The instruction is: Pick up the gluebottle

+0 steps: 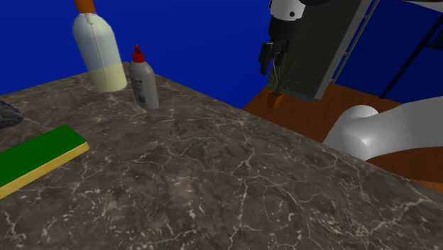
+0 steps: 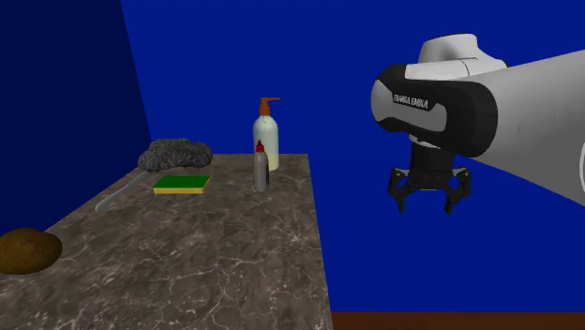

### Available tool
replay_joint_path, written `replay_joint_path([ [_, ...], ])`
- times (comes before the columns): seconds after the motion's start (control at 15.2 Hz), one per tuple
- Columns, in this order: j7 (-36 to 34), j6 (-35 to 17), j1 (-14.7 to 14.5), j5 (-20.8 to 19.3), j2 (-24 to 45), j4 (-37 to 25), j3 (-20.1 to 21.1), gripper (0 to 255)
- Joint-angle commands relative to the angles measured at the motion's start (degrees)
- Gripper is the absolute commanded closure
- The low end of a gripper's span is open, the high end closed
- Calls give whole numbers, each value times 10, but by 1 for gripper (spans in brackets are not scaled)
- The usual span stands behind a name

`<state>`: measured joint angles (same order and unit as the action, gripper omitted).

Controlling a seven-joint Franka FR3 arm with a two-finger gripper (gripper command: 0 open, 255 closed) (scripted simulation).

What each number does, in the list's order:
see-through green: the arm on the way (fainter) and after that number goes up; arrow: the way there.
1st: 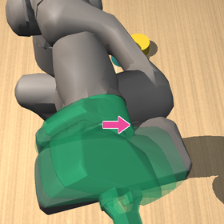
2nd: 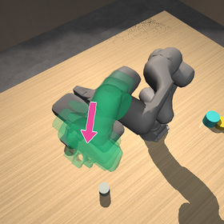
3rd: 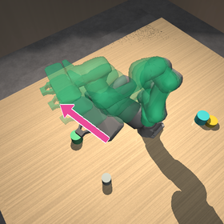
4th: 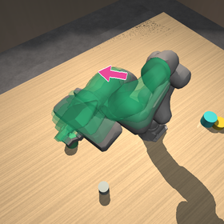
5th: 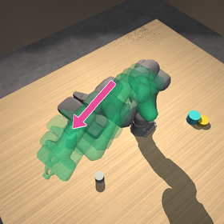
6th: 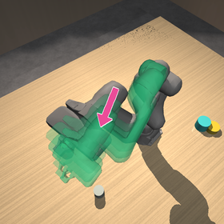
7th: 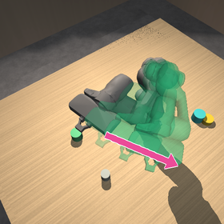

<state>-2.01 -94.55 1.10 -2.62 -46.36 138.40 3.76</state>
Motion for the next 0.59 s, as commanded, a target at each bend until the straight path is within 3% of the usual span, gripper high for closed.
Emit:
replay_joint_path([
  [0.0, 0, 0, 0, 0, 0, 0, 0, 0],
  [0.53, -21, -58, -54, 81, 70, -46, 42, 0],
])
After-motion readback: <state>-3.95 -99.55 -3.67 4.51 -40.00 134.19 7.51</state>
